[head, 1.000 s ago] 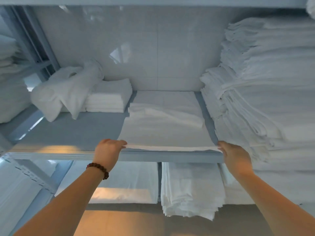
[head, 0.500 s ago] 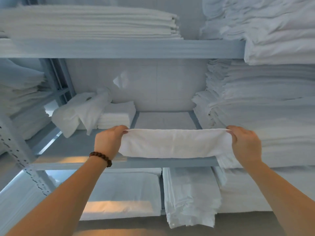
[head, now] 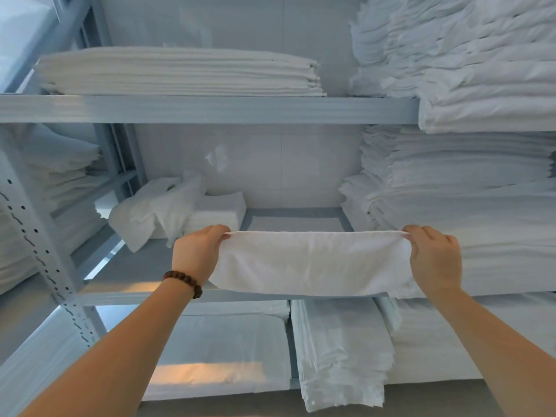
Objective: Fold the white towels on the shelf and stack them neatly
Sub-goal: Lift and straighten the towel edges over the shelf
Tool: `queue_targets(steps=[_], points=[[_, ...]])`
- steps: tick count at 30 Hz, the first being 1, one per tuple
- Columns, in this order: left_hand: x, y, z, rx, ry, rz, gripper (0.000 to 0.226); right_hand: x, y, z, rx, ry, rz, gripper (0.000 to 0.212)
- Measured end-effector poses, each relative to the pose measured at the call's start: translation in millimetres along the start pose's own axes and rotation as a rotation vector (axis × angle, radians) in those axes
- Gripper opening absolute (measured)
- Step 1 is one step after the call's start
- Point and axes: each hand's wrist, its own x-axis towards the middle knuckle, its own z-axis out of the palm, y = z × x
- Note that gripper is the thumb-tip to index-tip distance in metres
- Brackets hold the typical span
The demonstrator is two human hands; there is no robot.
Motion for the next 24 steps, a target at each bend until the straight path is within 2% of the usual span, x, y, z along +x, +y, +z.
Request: queue_targets(steps=[7,14,17,20,24], points=[[47,-26,46,-0.028,0.042,0.017,0.014,34,3,51,-0.013,0.055,-0.002,0.027],[129,-46,146,-0.023,0.071,-0.006,0.020,88,37,175,-0.066,0.052,-0.002,0.023],[162,-61,199,-0.001,-0.005,-0.047,0.028,111,51,237,-0.073,0.016,-0.031,0.016],[179,-78,238,0.039,-0.118,-0.118,0.023,123,60,282,-0.087,-0.050,-0.037,0.017],[196,-100,292,0.058,-0.127,-0.081,0.026,134,68,343,-0.112,-0.112,-0.050,0.017]])
